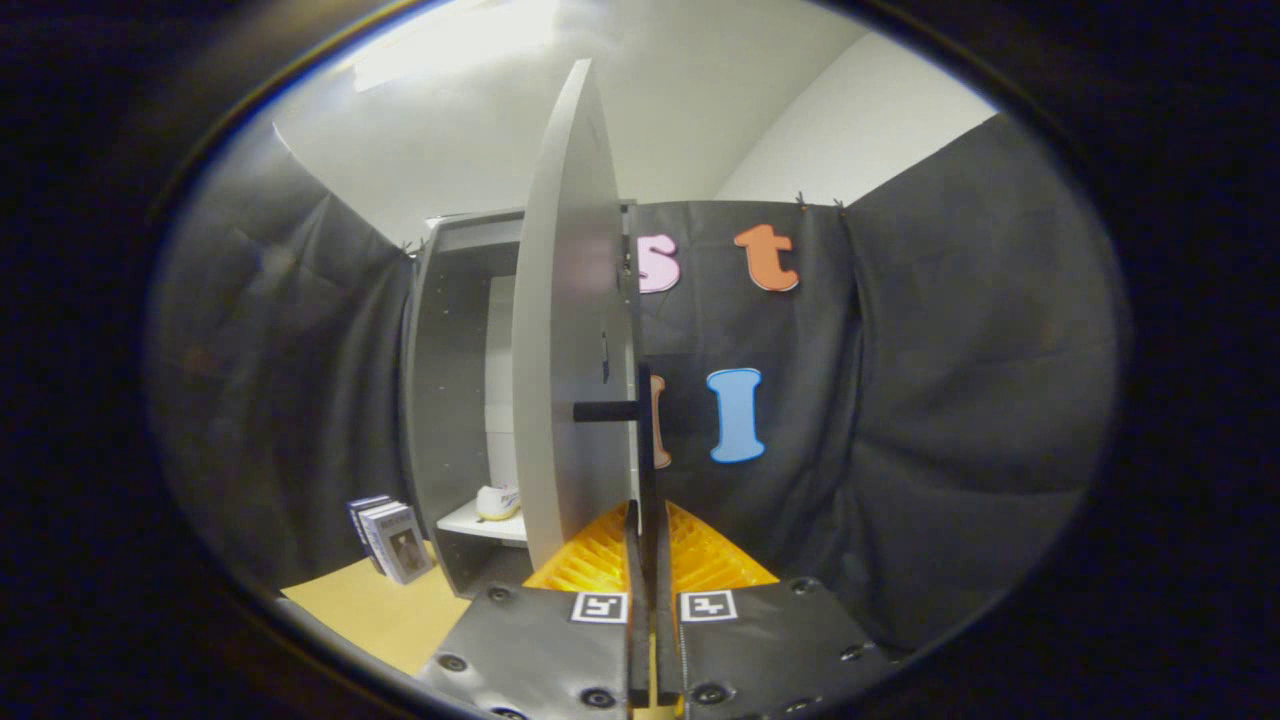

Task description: Open the shoe cabinet door, grab the shoes and put them into the shoe cabinet, then close the shoe cabinet door.

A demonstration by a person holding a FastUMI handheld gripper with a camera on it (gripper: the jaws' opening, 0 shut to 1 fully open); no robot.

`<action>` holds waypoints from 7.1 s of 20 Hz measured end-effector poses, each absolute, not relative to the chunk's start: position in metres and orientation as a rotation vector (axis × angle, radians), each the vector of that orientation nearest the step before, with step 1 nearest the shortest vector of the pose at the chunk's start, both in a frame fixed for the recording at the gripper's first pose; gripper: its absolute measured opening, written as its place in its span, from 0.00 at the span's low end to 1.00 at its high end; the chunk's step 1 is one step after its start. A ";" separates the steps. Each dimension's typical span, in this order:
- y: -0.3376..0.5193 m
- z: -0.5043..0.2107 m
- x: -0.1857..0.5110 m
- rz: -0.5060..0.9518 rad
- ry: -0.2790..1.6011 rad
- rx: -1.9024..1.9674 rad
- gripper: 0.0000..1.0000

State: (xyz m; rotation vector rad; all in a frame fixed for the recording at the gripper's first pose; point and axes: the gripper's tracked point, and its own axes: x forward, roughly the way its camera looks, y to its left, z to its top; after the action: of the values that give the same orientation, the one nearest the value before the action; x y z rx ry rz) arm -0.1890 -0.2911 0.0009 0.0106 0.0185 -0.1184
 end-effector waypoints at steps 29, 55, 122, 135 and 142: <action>-0.204 -0.042 -0.237 0.072 0.088 0.071 0.04; -0.116 -0.455 -0.215 -0.025 0.929 0.128 0.15; -0.105 -0.106 0.184 -0.118 0.213 -0.102 0.02; -0.098 -0.177 0.243 0.007 0.387 -0.382 0.02; -0.091 -0.211 0.232 0.040 0.503 -0.427 0.04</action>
State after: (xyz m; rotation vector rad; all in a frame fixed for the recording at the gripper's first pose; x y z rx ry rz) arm 0.2325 -0.0906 -0.2107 -0.4271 0.5026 0.0404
